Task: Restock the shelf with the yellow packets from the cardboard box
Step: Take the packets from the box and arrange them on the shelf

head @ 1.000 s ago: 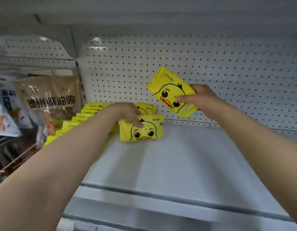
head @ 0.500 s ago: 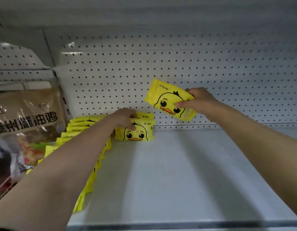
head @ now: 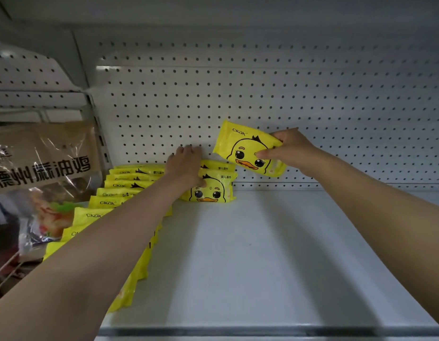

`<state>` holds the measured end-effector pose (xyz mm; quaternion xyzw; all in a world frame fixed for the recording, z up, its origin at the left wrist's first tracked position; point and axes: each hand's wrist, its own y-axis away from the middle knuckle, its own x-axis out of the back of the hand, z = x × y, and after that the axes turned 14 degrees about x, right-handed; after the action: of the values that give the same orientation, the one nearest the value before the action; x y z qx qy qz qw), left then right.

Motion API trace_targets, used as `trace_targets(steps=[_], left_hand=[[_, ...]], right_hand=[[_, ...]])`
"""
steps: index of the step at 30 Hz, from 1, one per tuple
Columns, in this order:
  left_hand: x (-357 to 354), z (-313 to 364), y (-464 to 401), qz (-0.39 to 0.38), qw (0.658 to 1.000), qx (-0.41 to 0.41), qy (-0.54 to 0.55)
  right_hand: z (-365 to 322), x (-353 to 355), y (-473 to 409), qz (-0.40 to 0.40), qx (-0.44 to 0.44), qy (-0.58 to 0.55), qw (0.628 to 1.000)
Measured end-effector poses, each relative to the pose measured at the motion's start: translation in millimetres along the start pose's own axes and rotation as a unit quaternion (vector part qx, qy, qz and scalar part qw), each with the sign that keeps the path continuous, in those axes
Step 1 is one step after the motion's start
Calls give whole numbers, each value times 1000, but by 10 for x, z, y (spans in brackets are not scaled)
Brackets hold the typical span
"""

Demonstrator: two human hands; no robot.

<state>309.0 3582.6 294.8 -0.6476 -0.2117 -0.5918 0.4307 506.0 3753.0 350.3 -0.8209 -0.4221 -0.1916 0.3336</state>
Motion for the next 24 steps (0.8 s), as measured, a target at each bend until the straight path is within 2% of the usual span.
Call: trace_targets(steps=[2,4,7,9,13,16,18,20,24], left_hand=[[92,-54,-33,-17,999,8,39],[246,-109,-70,-16,992,9,122],[521,-140,-69,8,972,-19,233],[649,-130,2,-10,965,-55,255],[612,-131,126,-129,969,-77,198],[456,-194,120,-141,982,-65,110],[377,-247,116,-144,984,-47,91],[305,-278,116,-151,985,-35,72],[187,-295,104,-142,988,-13,53]], right_hand=[[-11,-16,-28,-12,11,35,999],[-46,-15,-56,-35,34,100,994],[-128,-44,-106,-85,98,268,955],[-170,-123,-135,-114,124,310,936],[-202,-412,-169,-138,114,208,962],[-154,-661,-174,-135,94,148,975],[-80,-812,-175,-141,79,123,979],[-10,-932,-167,-151,75,138,976],[30,-1045,-169,-159,104,256,948]])
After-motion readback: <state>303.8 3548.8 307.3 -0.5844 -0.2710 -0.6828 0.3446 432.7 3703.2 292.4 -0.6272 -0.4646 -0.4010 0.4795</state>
